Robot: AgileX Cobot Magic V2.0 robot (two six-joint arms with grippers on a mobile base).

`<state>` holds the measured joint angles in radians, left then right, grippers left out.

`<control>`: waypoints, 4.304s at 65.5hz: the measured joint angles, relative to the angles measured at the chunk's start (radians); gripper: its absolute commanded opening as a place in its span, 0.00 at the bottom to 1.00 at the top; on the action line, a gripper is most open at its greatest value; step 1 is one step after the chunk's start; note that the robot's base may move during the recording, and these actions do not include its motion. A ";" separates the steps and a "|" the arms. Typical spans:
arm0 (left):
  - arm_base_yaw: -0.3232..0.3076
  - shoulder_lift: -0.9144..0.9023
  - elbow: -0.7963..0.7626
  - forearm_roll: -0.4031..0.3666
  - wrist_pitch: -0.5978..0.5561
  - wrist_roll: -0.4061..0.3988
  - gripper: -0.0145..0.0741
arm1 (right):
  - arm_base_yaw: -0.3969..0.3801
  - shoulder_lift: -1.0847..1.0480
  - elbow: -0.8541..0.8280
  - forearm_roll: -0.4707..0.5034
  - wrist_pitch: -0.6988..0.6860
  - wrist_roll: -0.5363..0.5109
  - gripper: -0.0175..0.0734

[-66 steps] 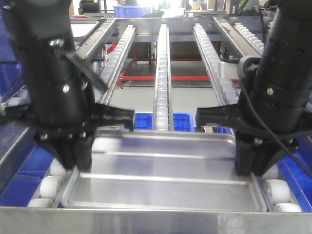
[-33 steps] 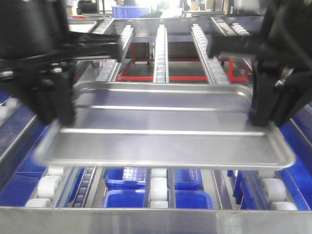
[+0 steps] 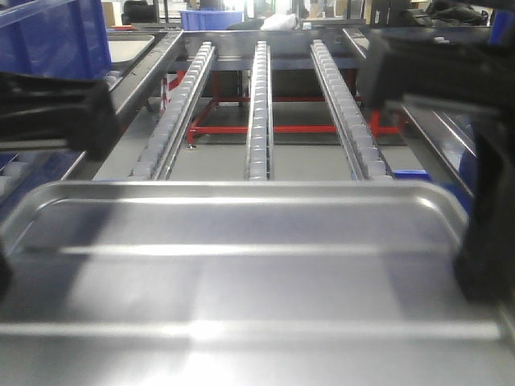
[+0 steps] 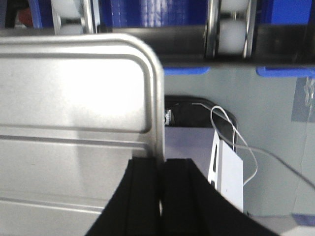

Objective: Grab silver tray and stack on right shelf
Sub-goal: 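Lift the silver tray with both grippers and pull it toward the robot, then hold the tray in both grippers while the base drives to another shelf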

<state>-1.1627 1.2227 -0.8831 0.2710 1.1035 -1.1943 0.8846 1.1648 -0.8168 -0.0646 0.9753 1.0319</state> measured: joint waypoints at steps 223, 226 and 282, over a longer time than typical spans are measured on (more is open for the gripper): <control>-0.124 -0.022 0.020 0.014 0.059 -0.085 0.06 | 0.159 -0.047 0.017 -0.076 0.058 0.106 0.26; -0.124 -0.022 0.020 0.014 0.059 -0.085 0.06 | 0.159 -0.047 0.017 -0.076 0.058 0.106 0.26; -0.124 -0.022 0.020 0.010 0.059 -0.085 0.06 | 0.159 -0.047 0.017 -0.076 0.058 0.106 0.26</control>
<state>-1.2864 1.2012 -0.8628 0.2814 1.1624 -1.2796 1.0433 1.1179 -0.8002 -0.1406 1.0333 1.1375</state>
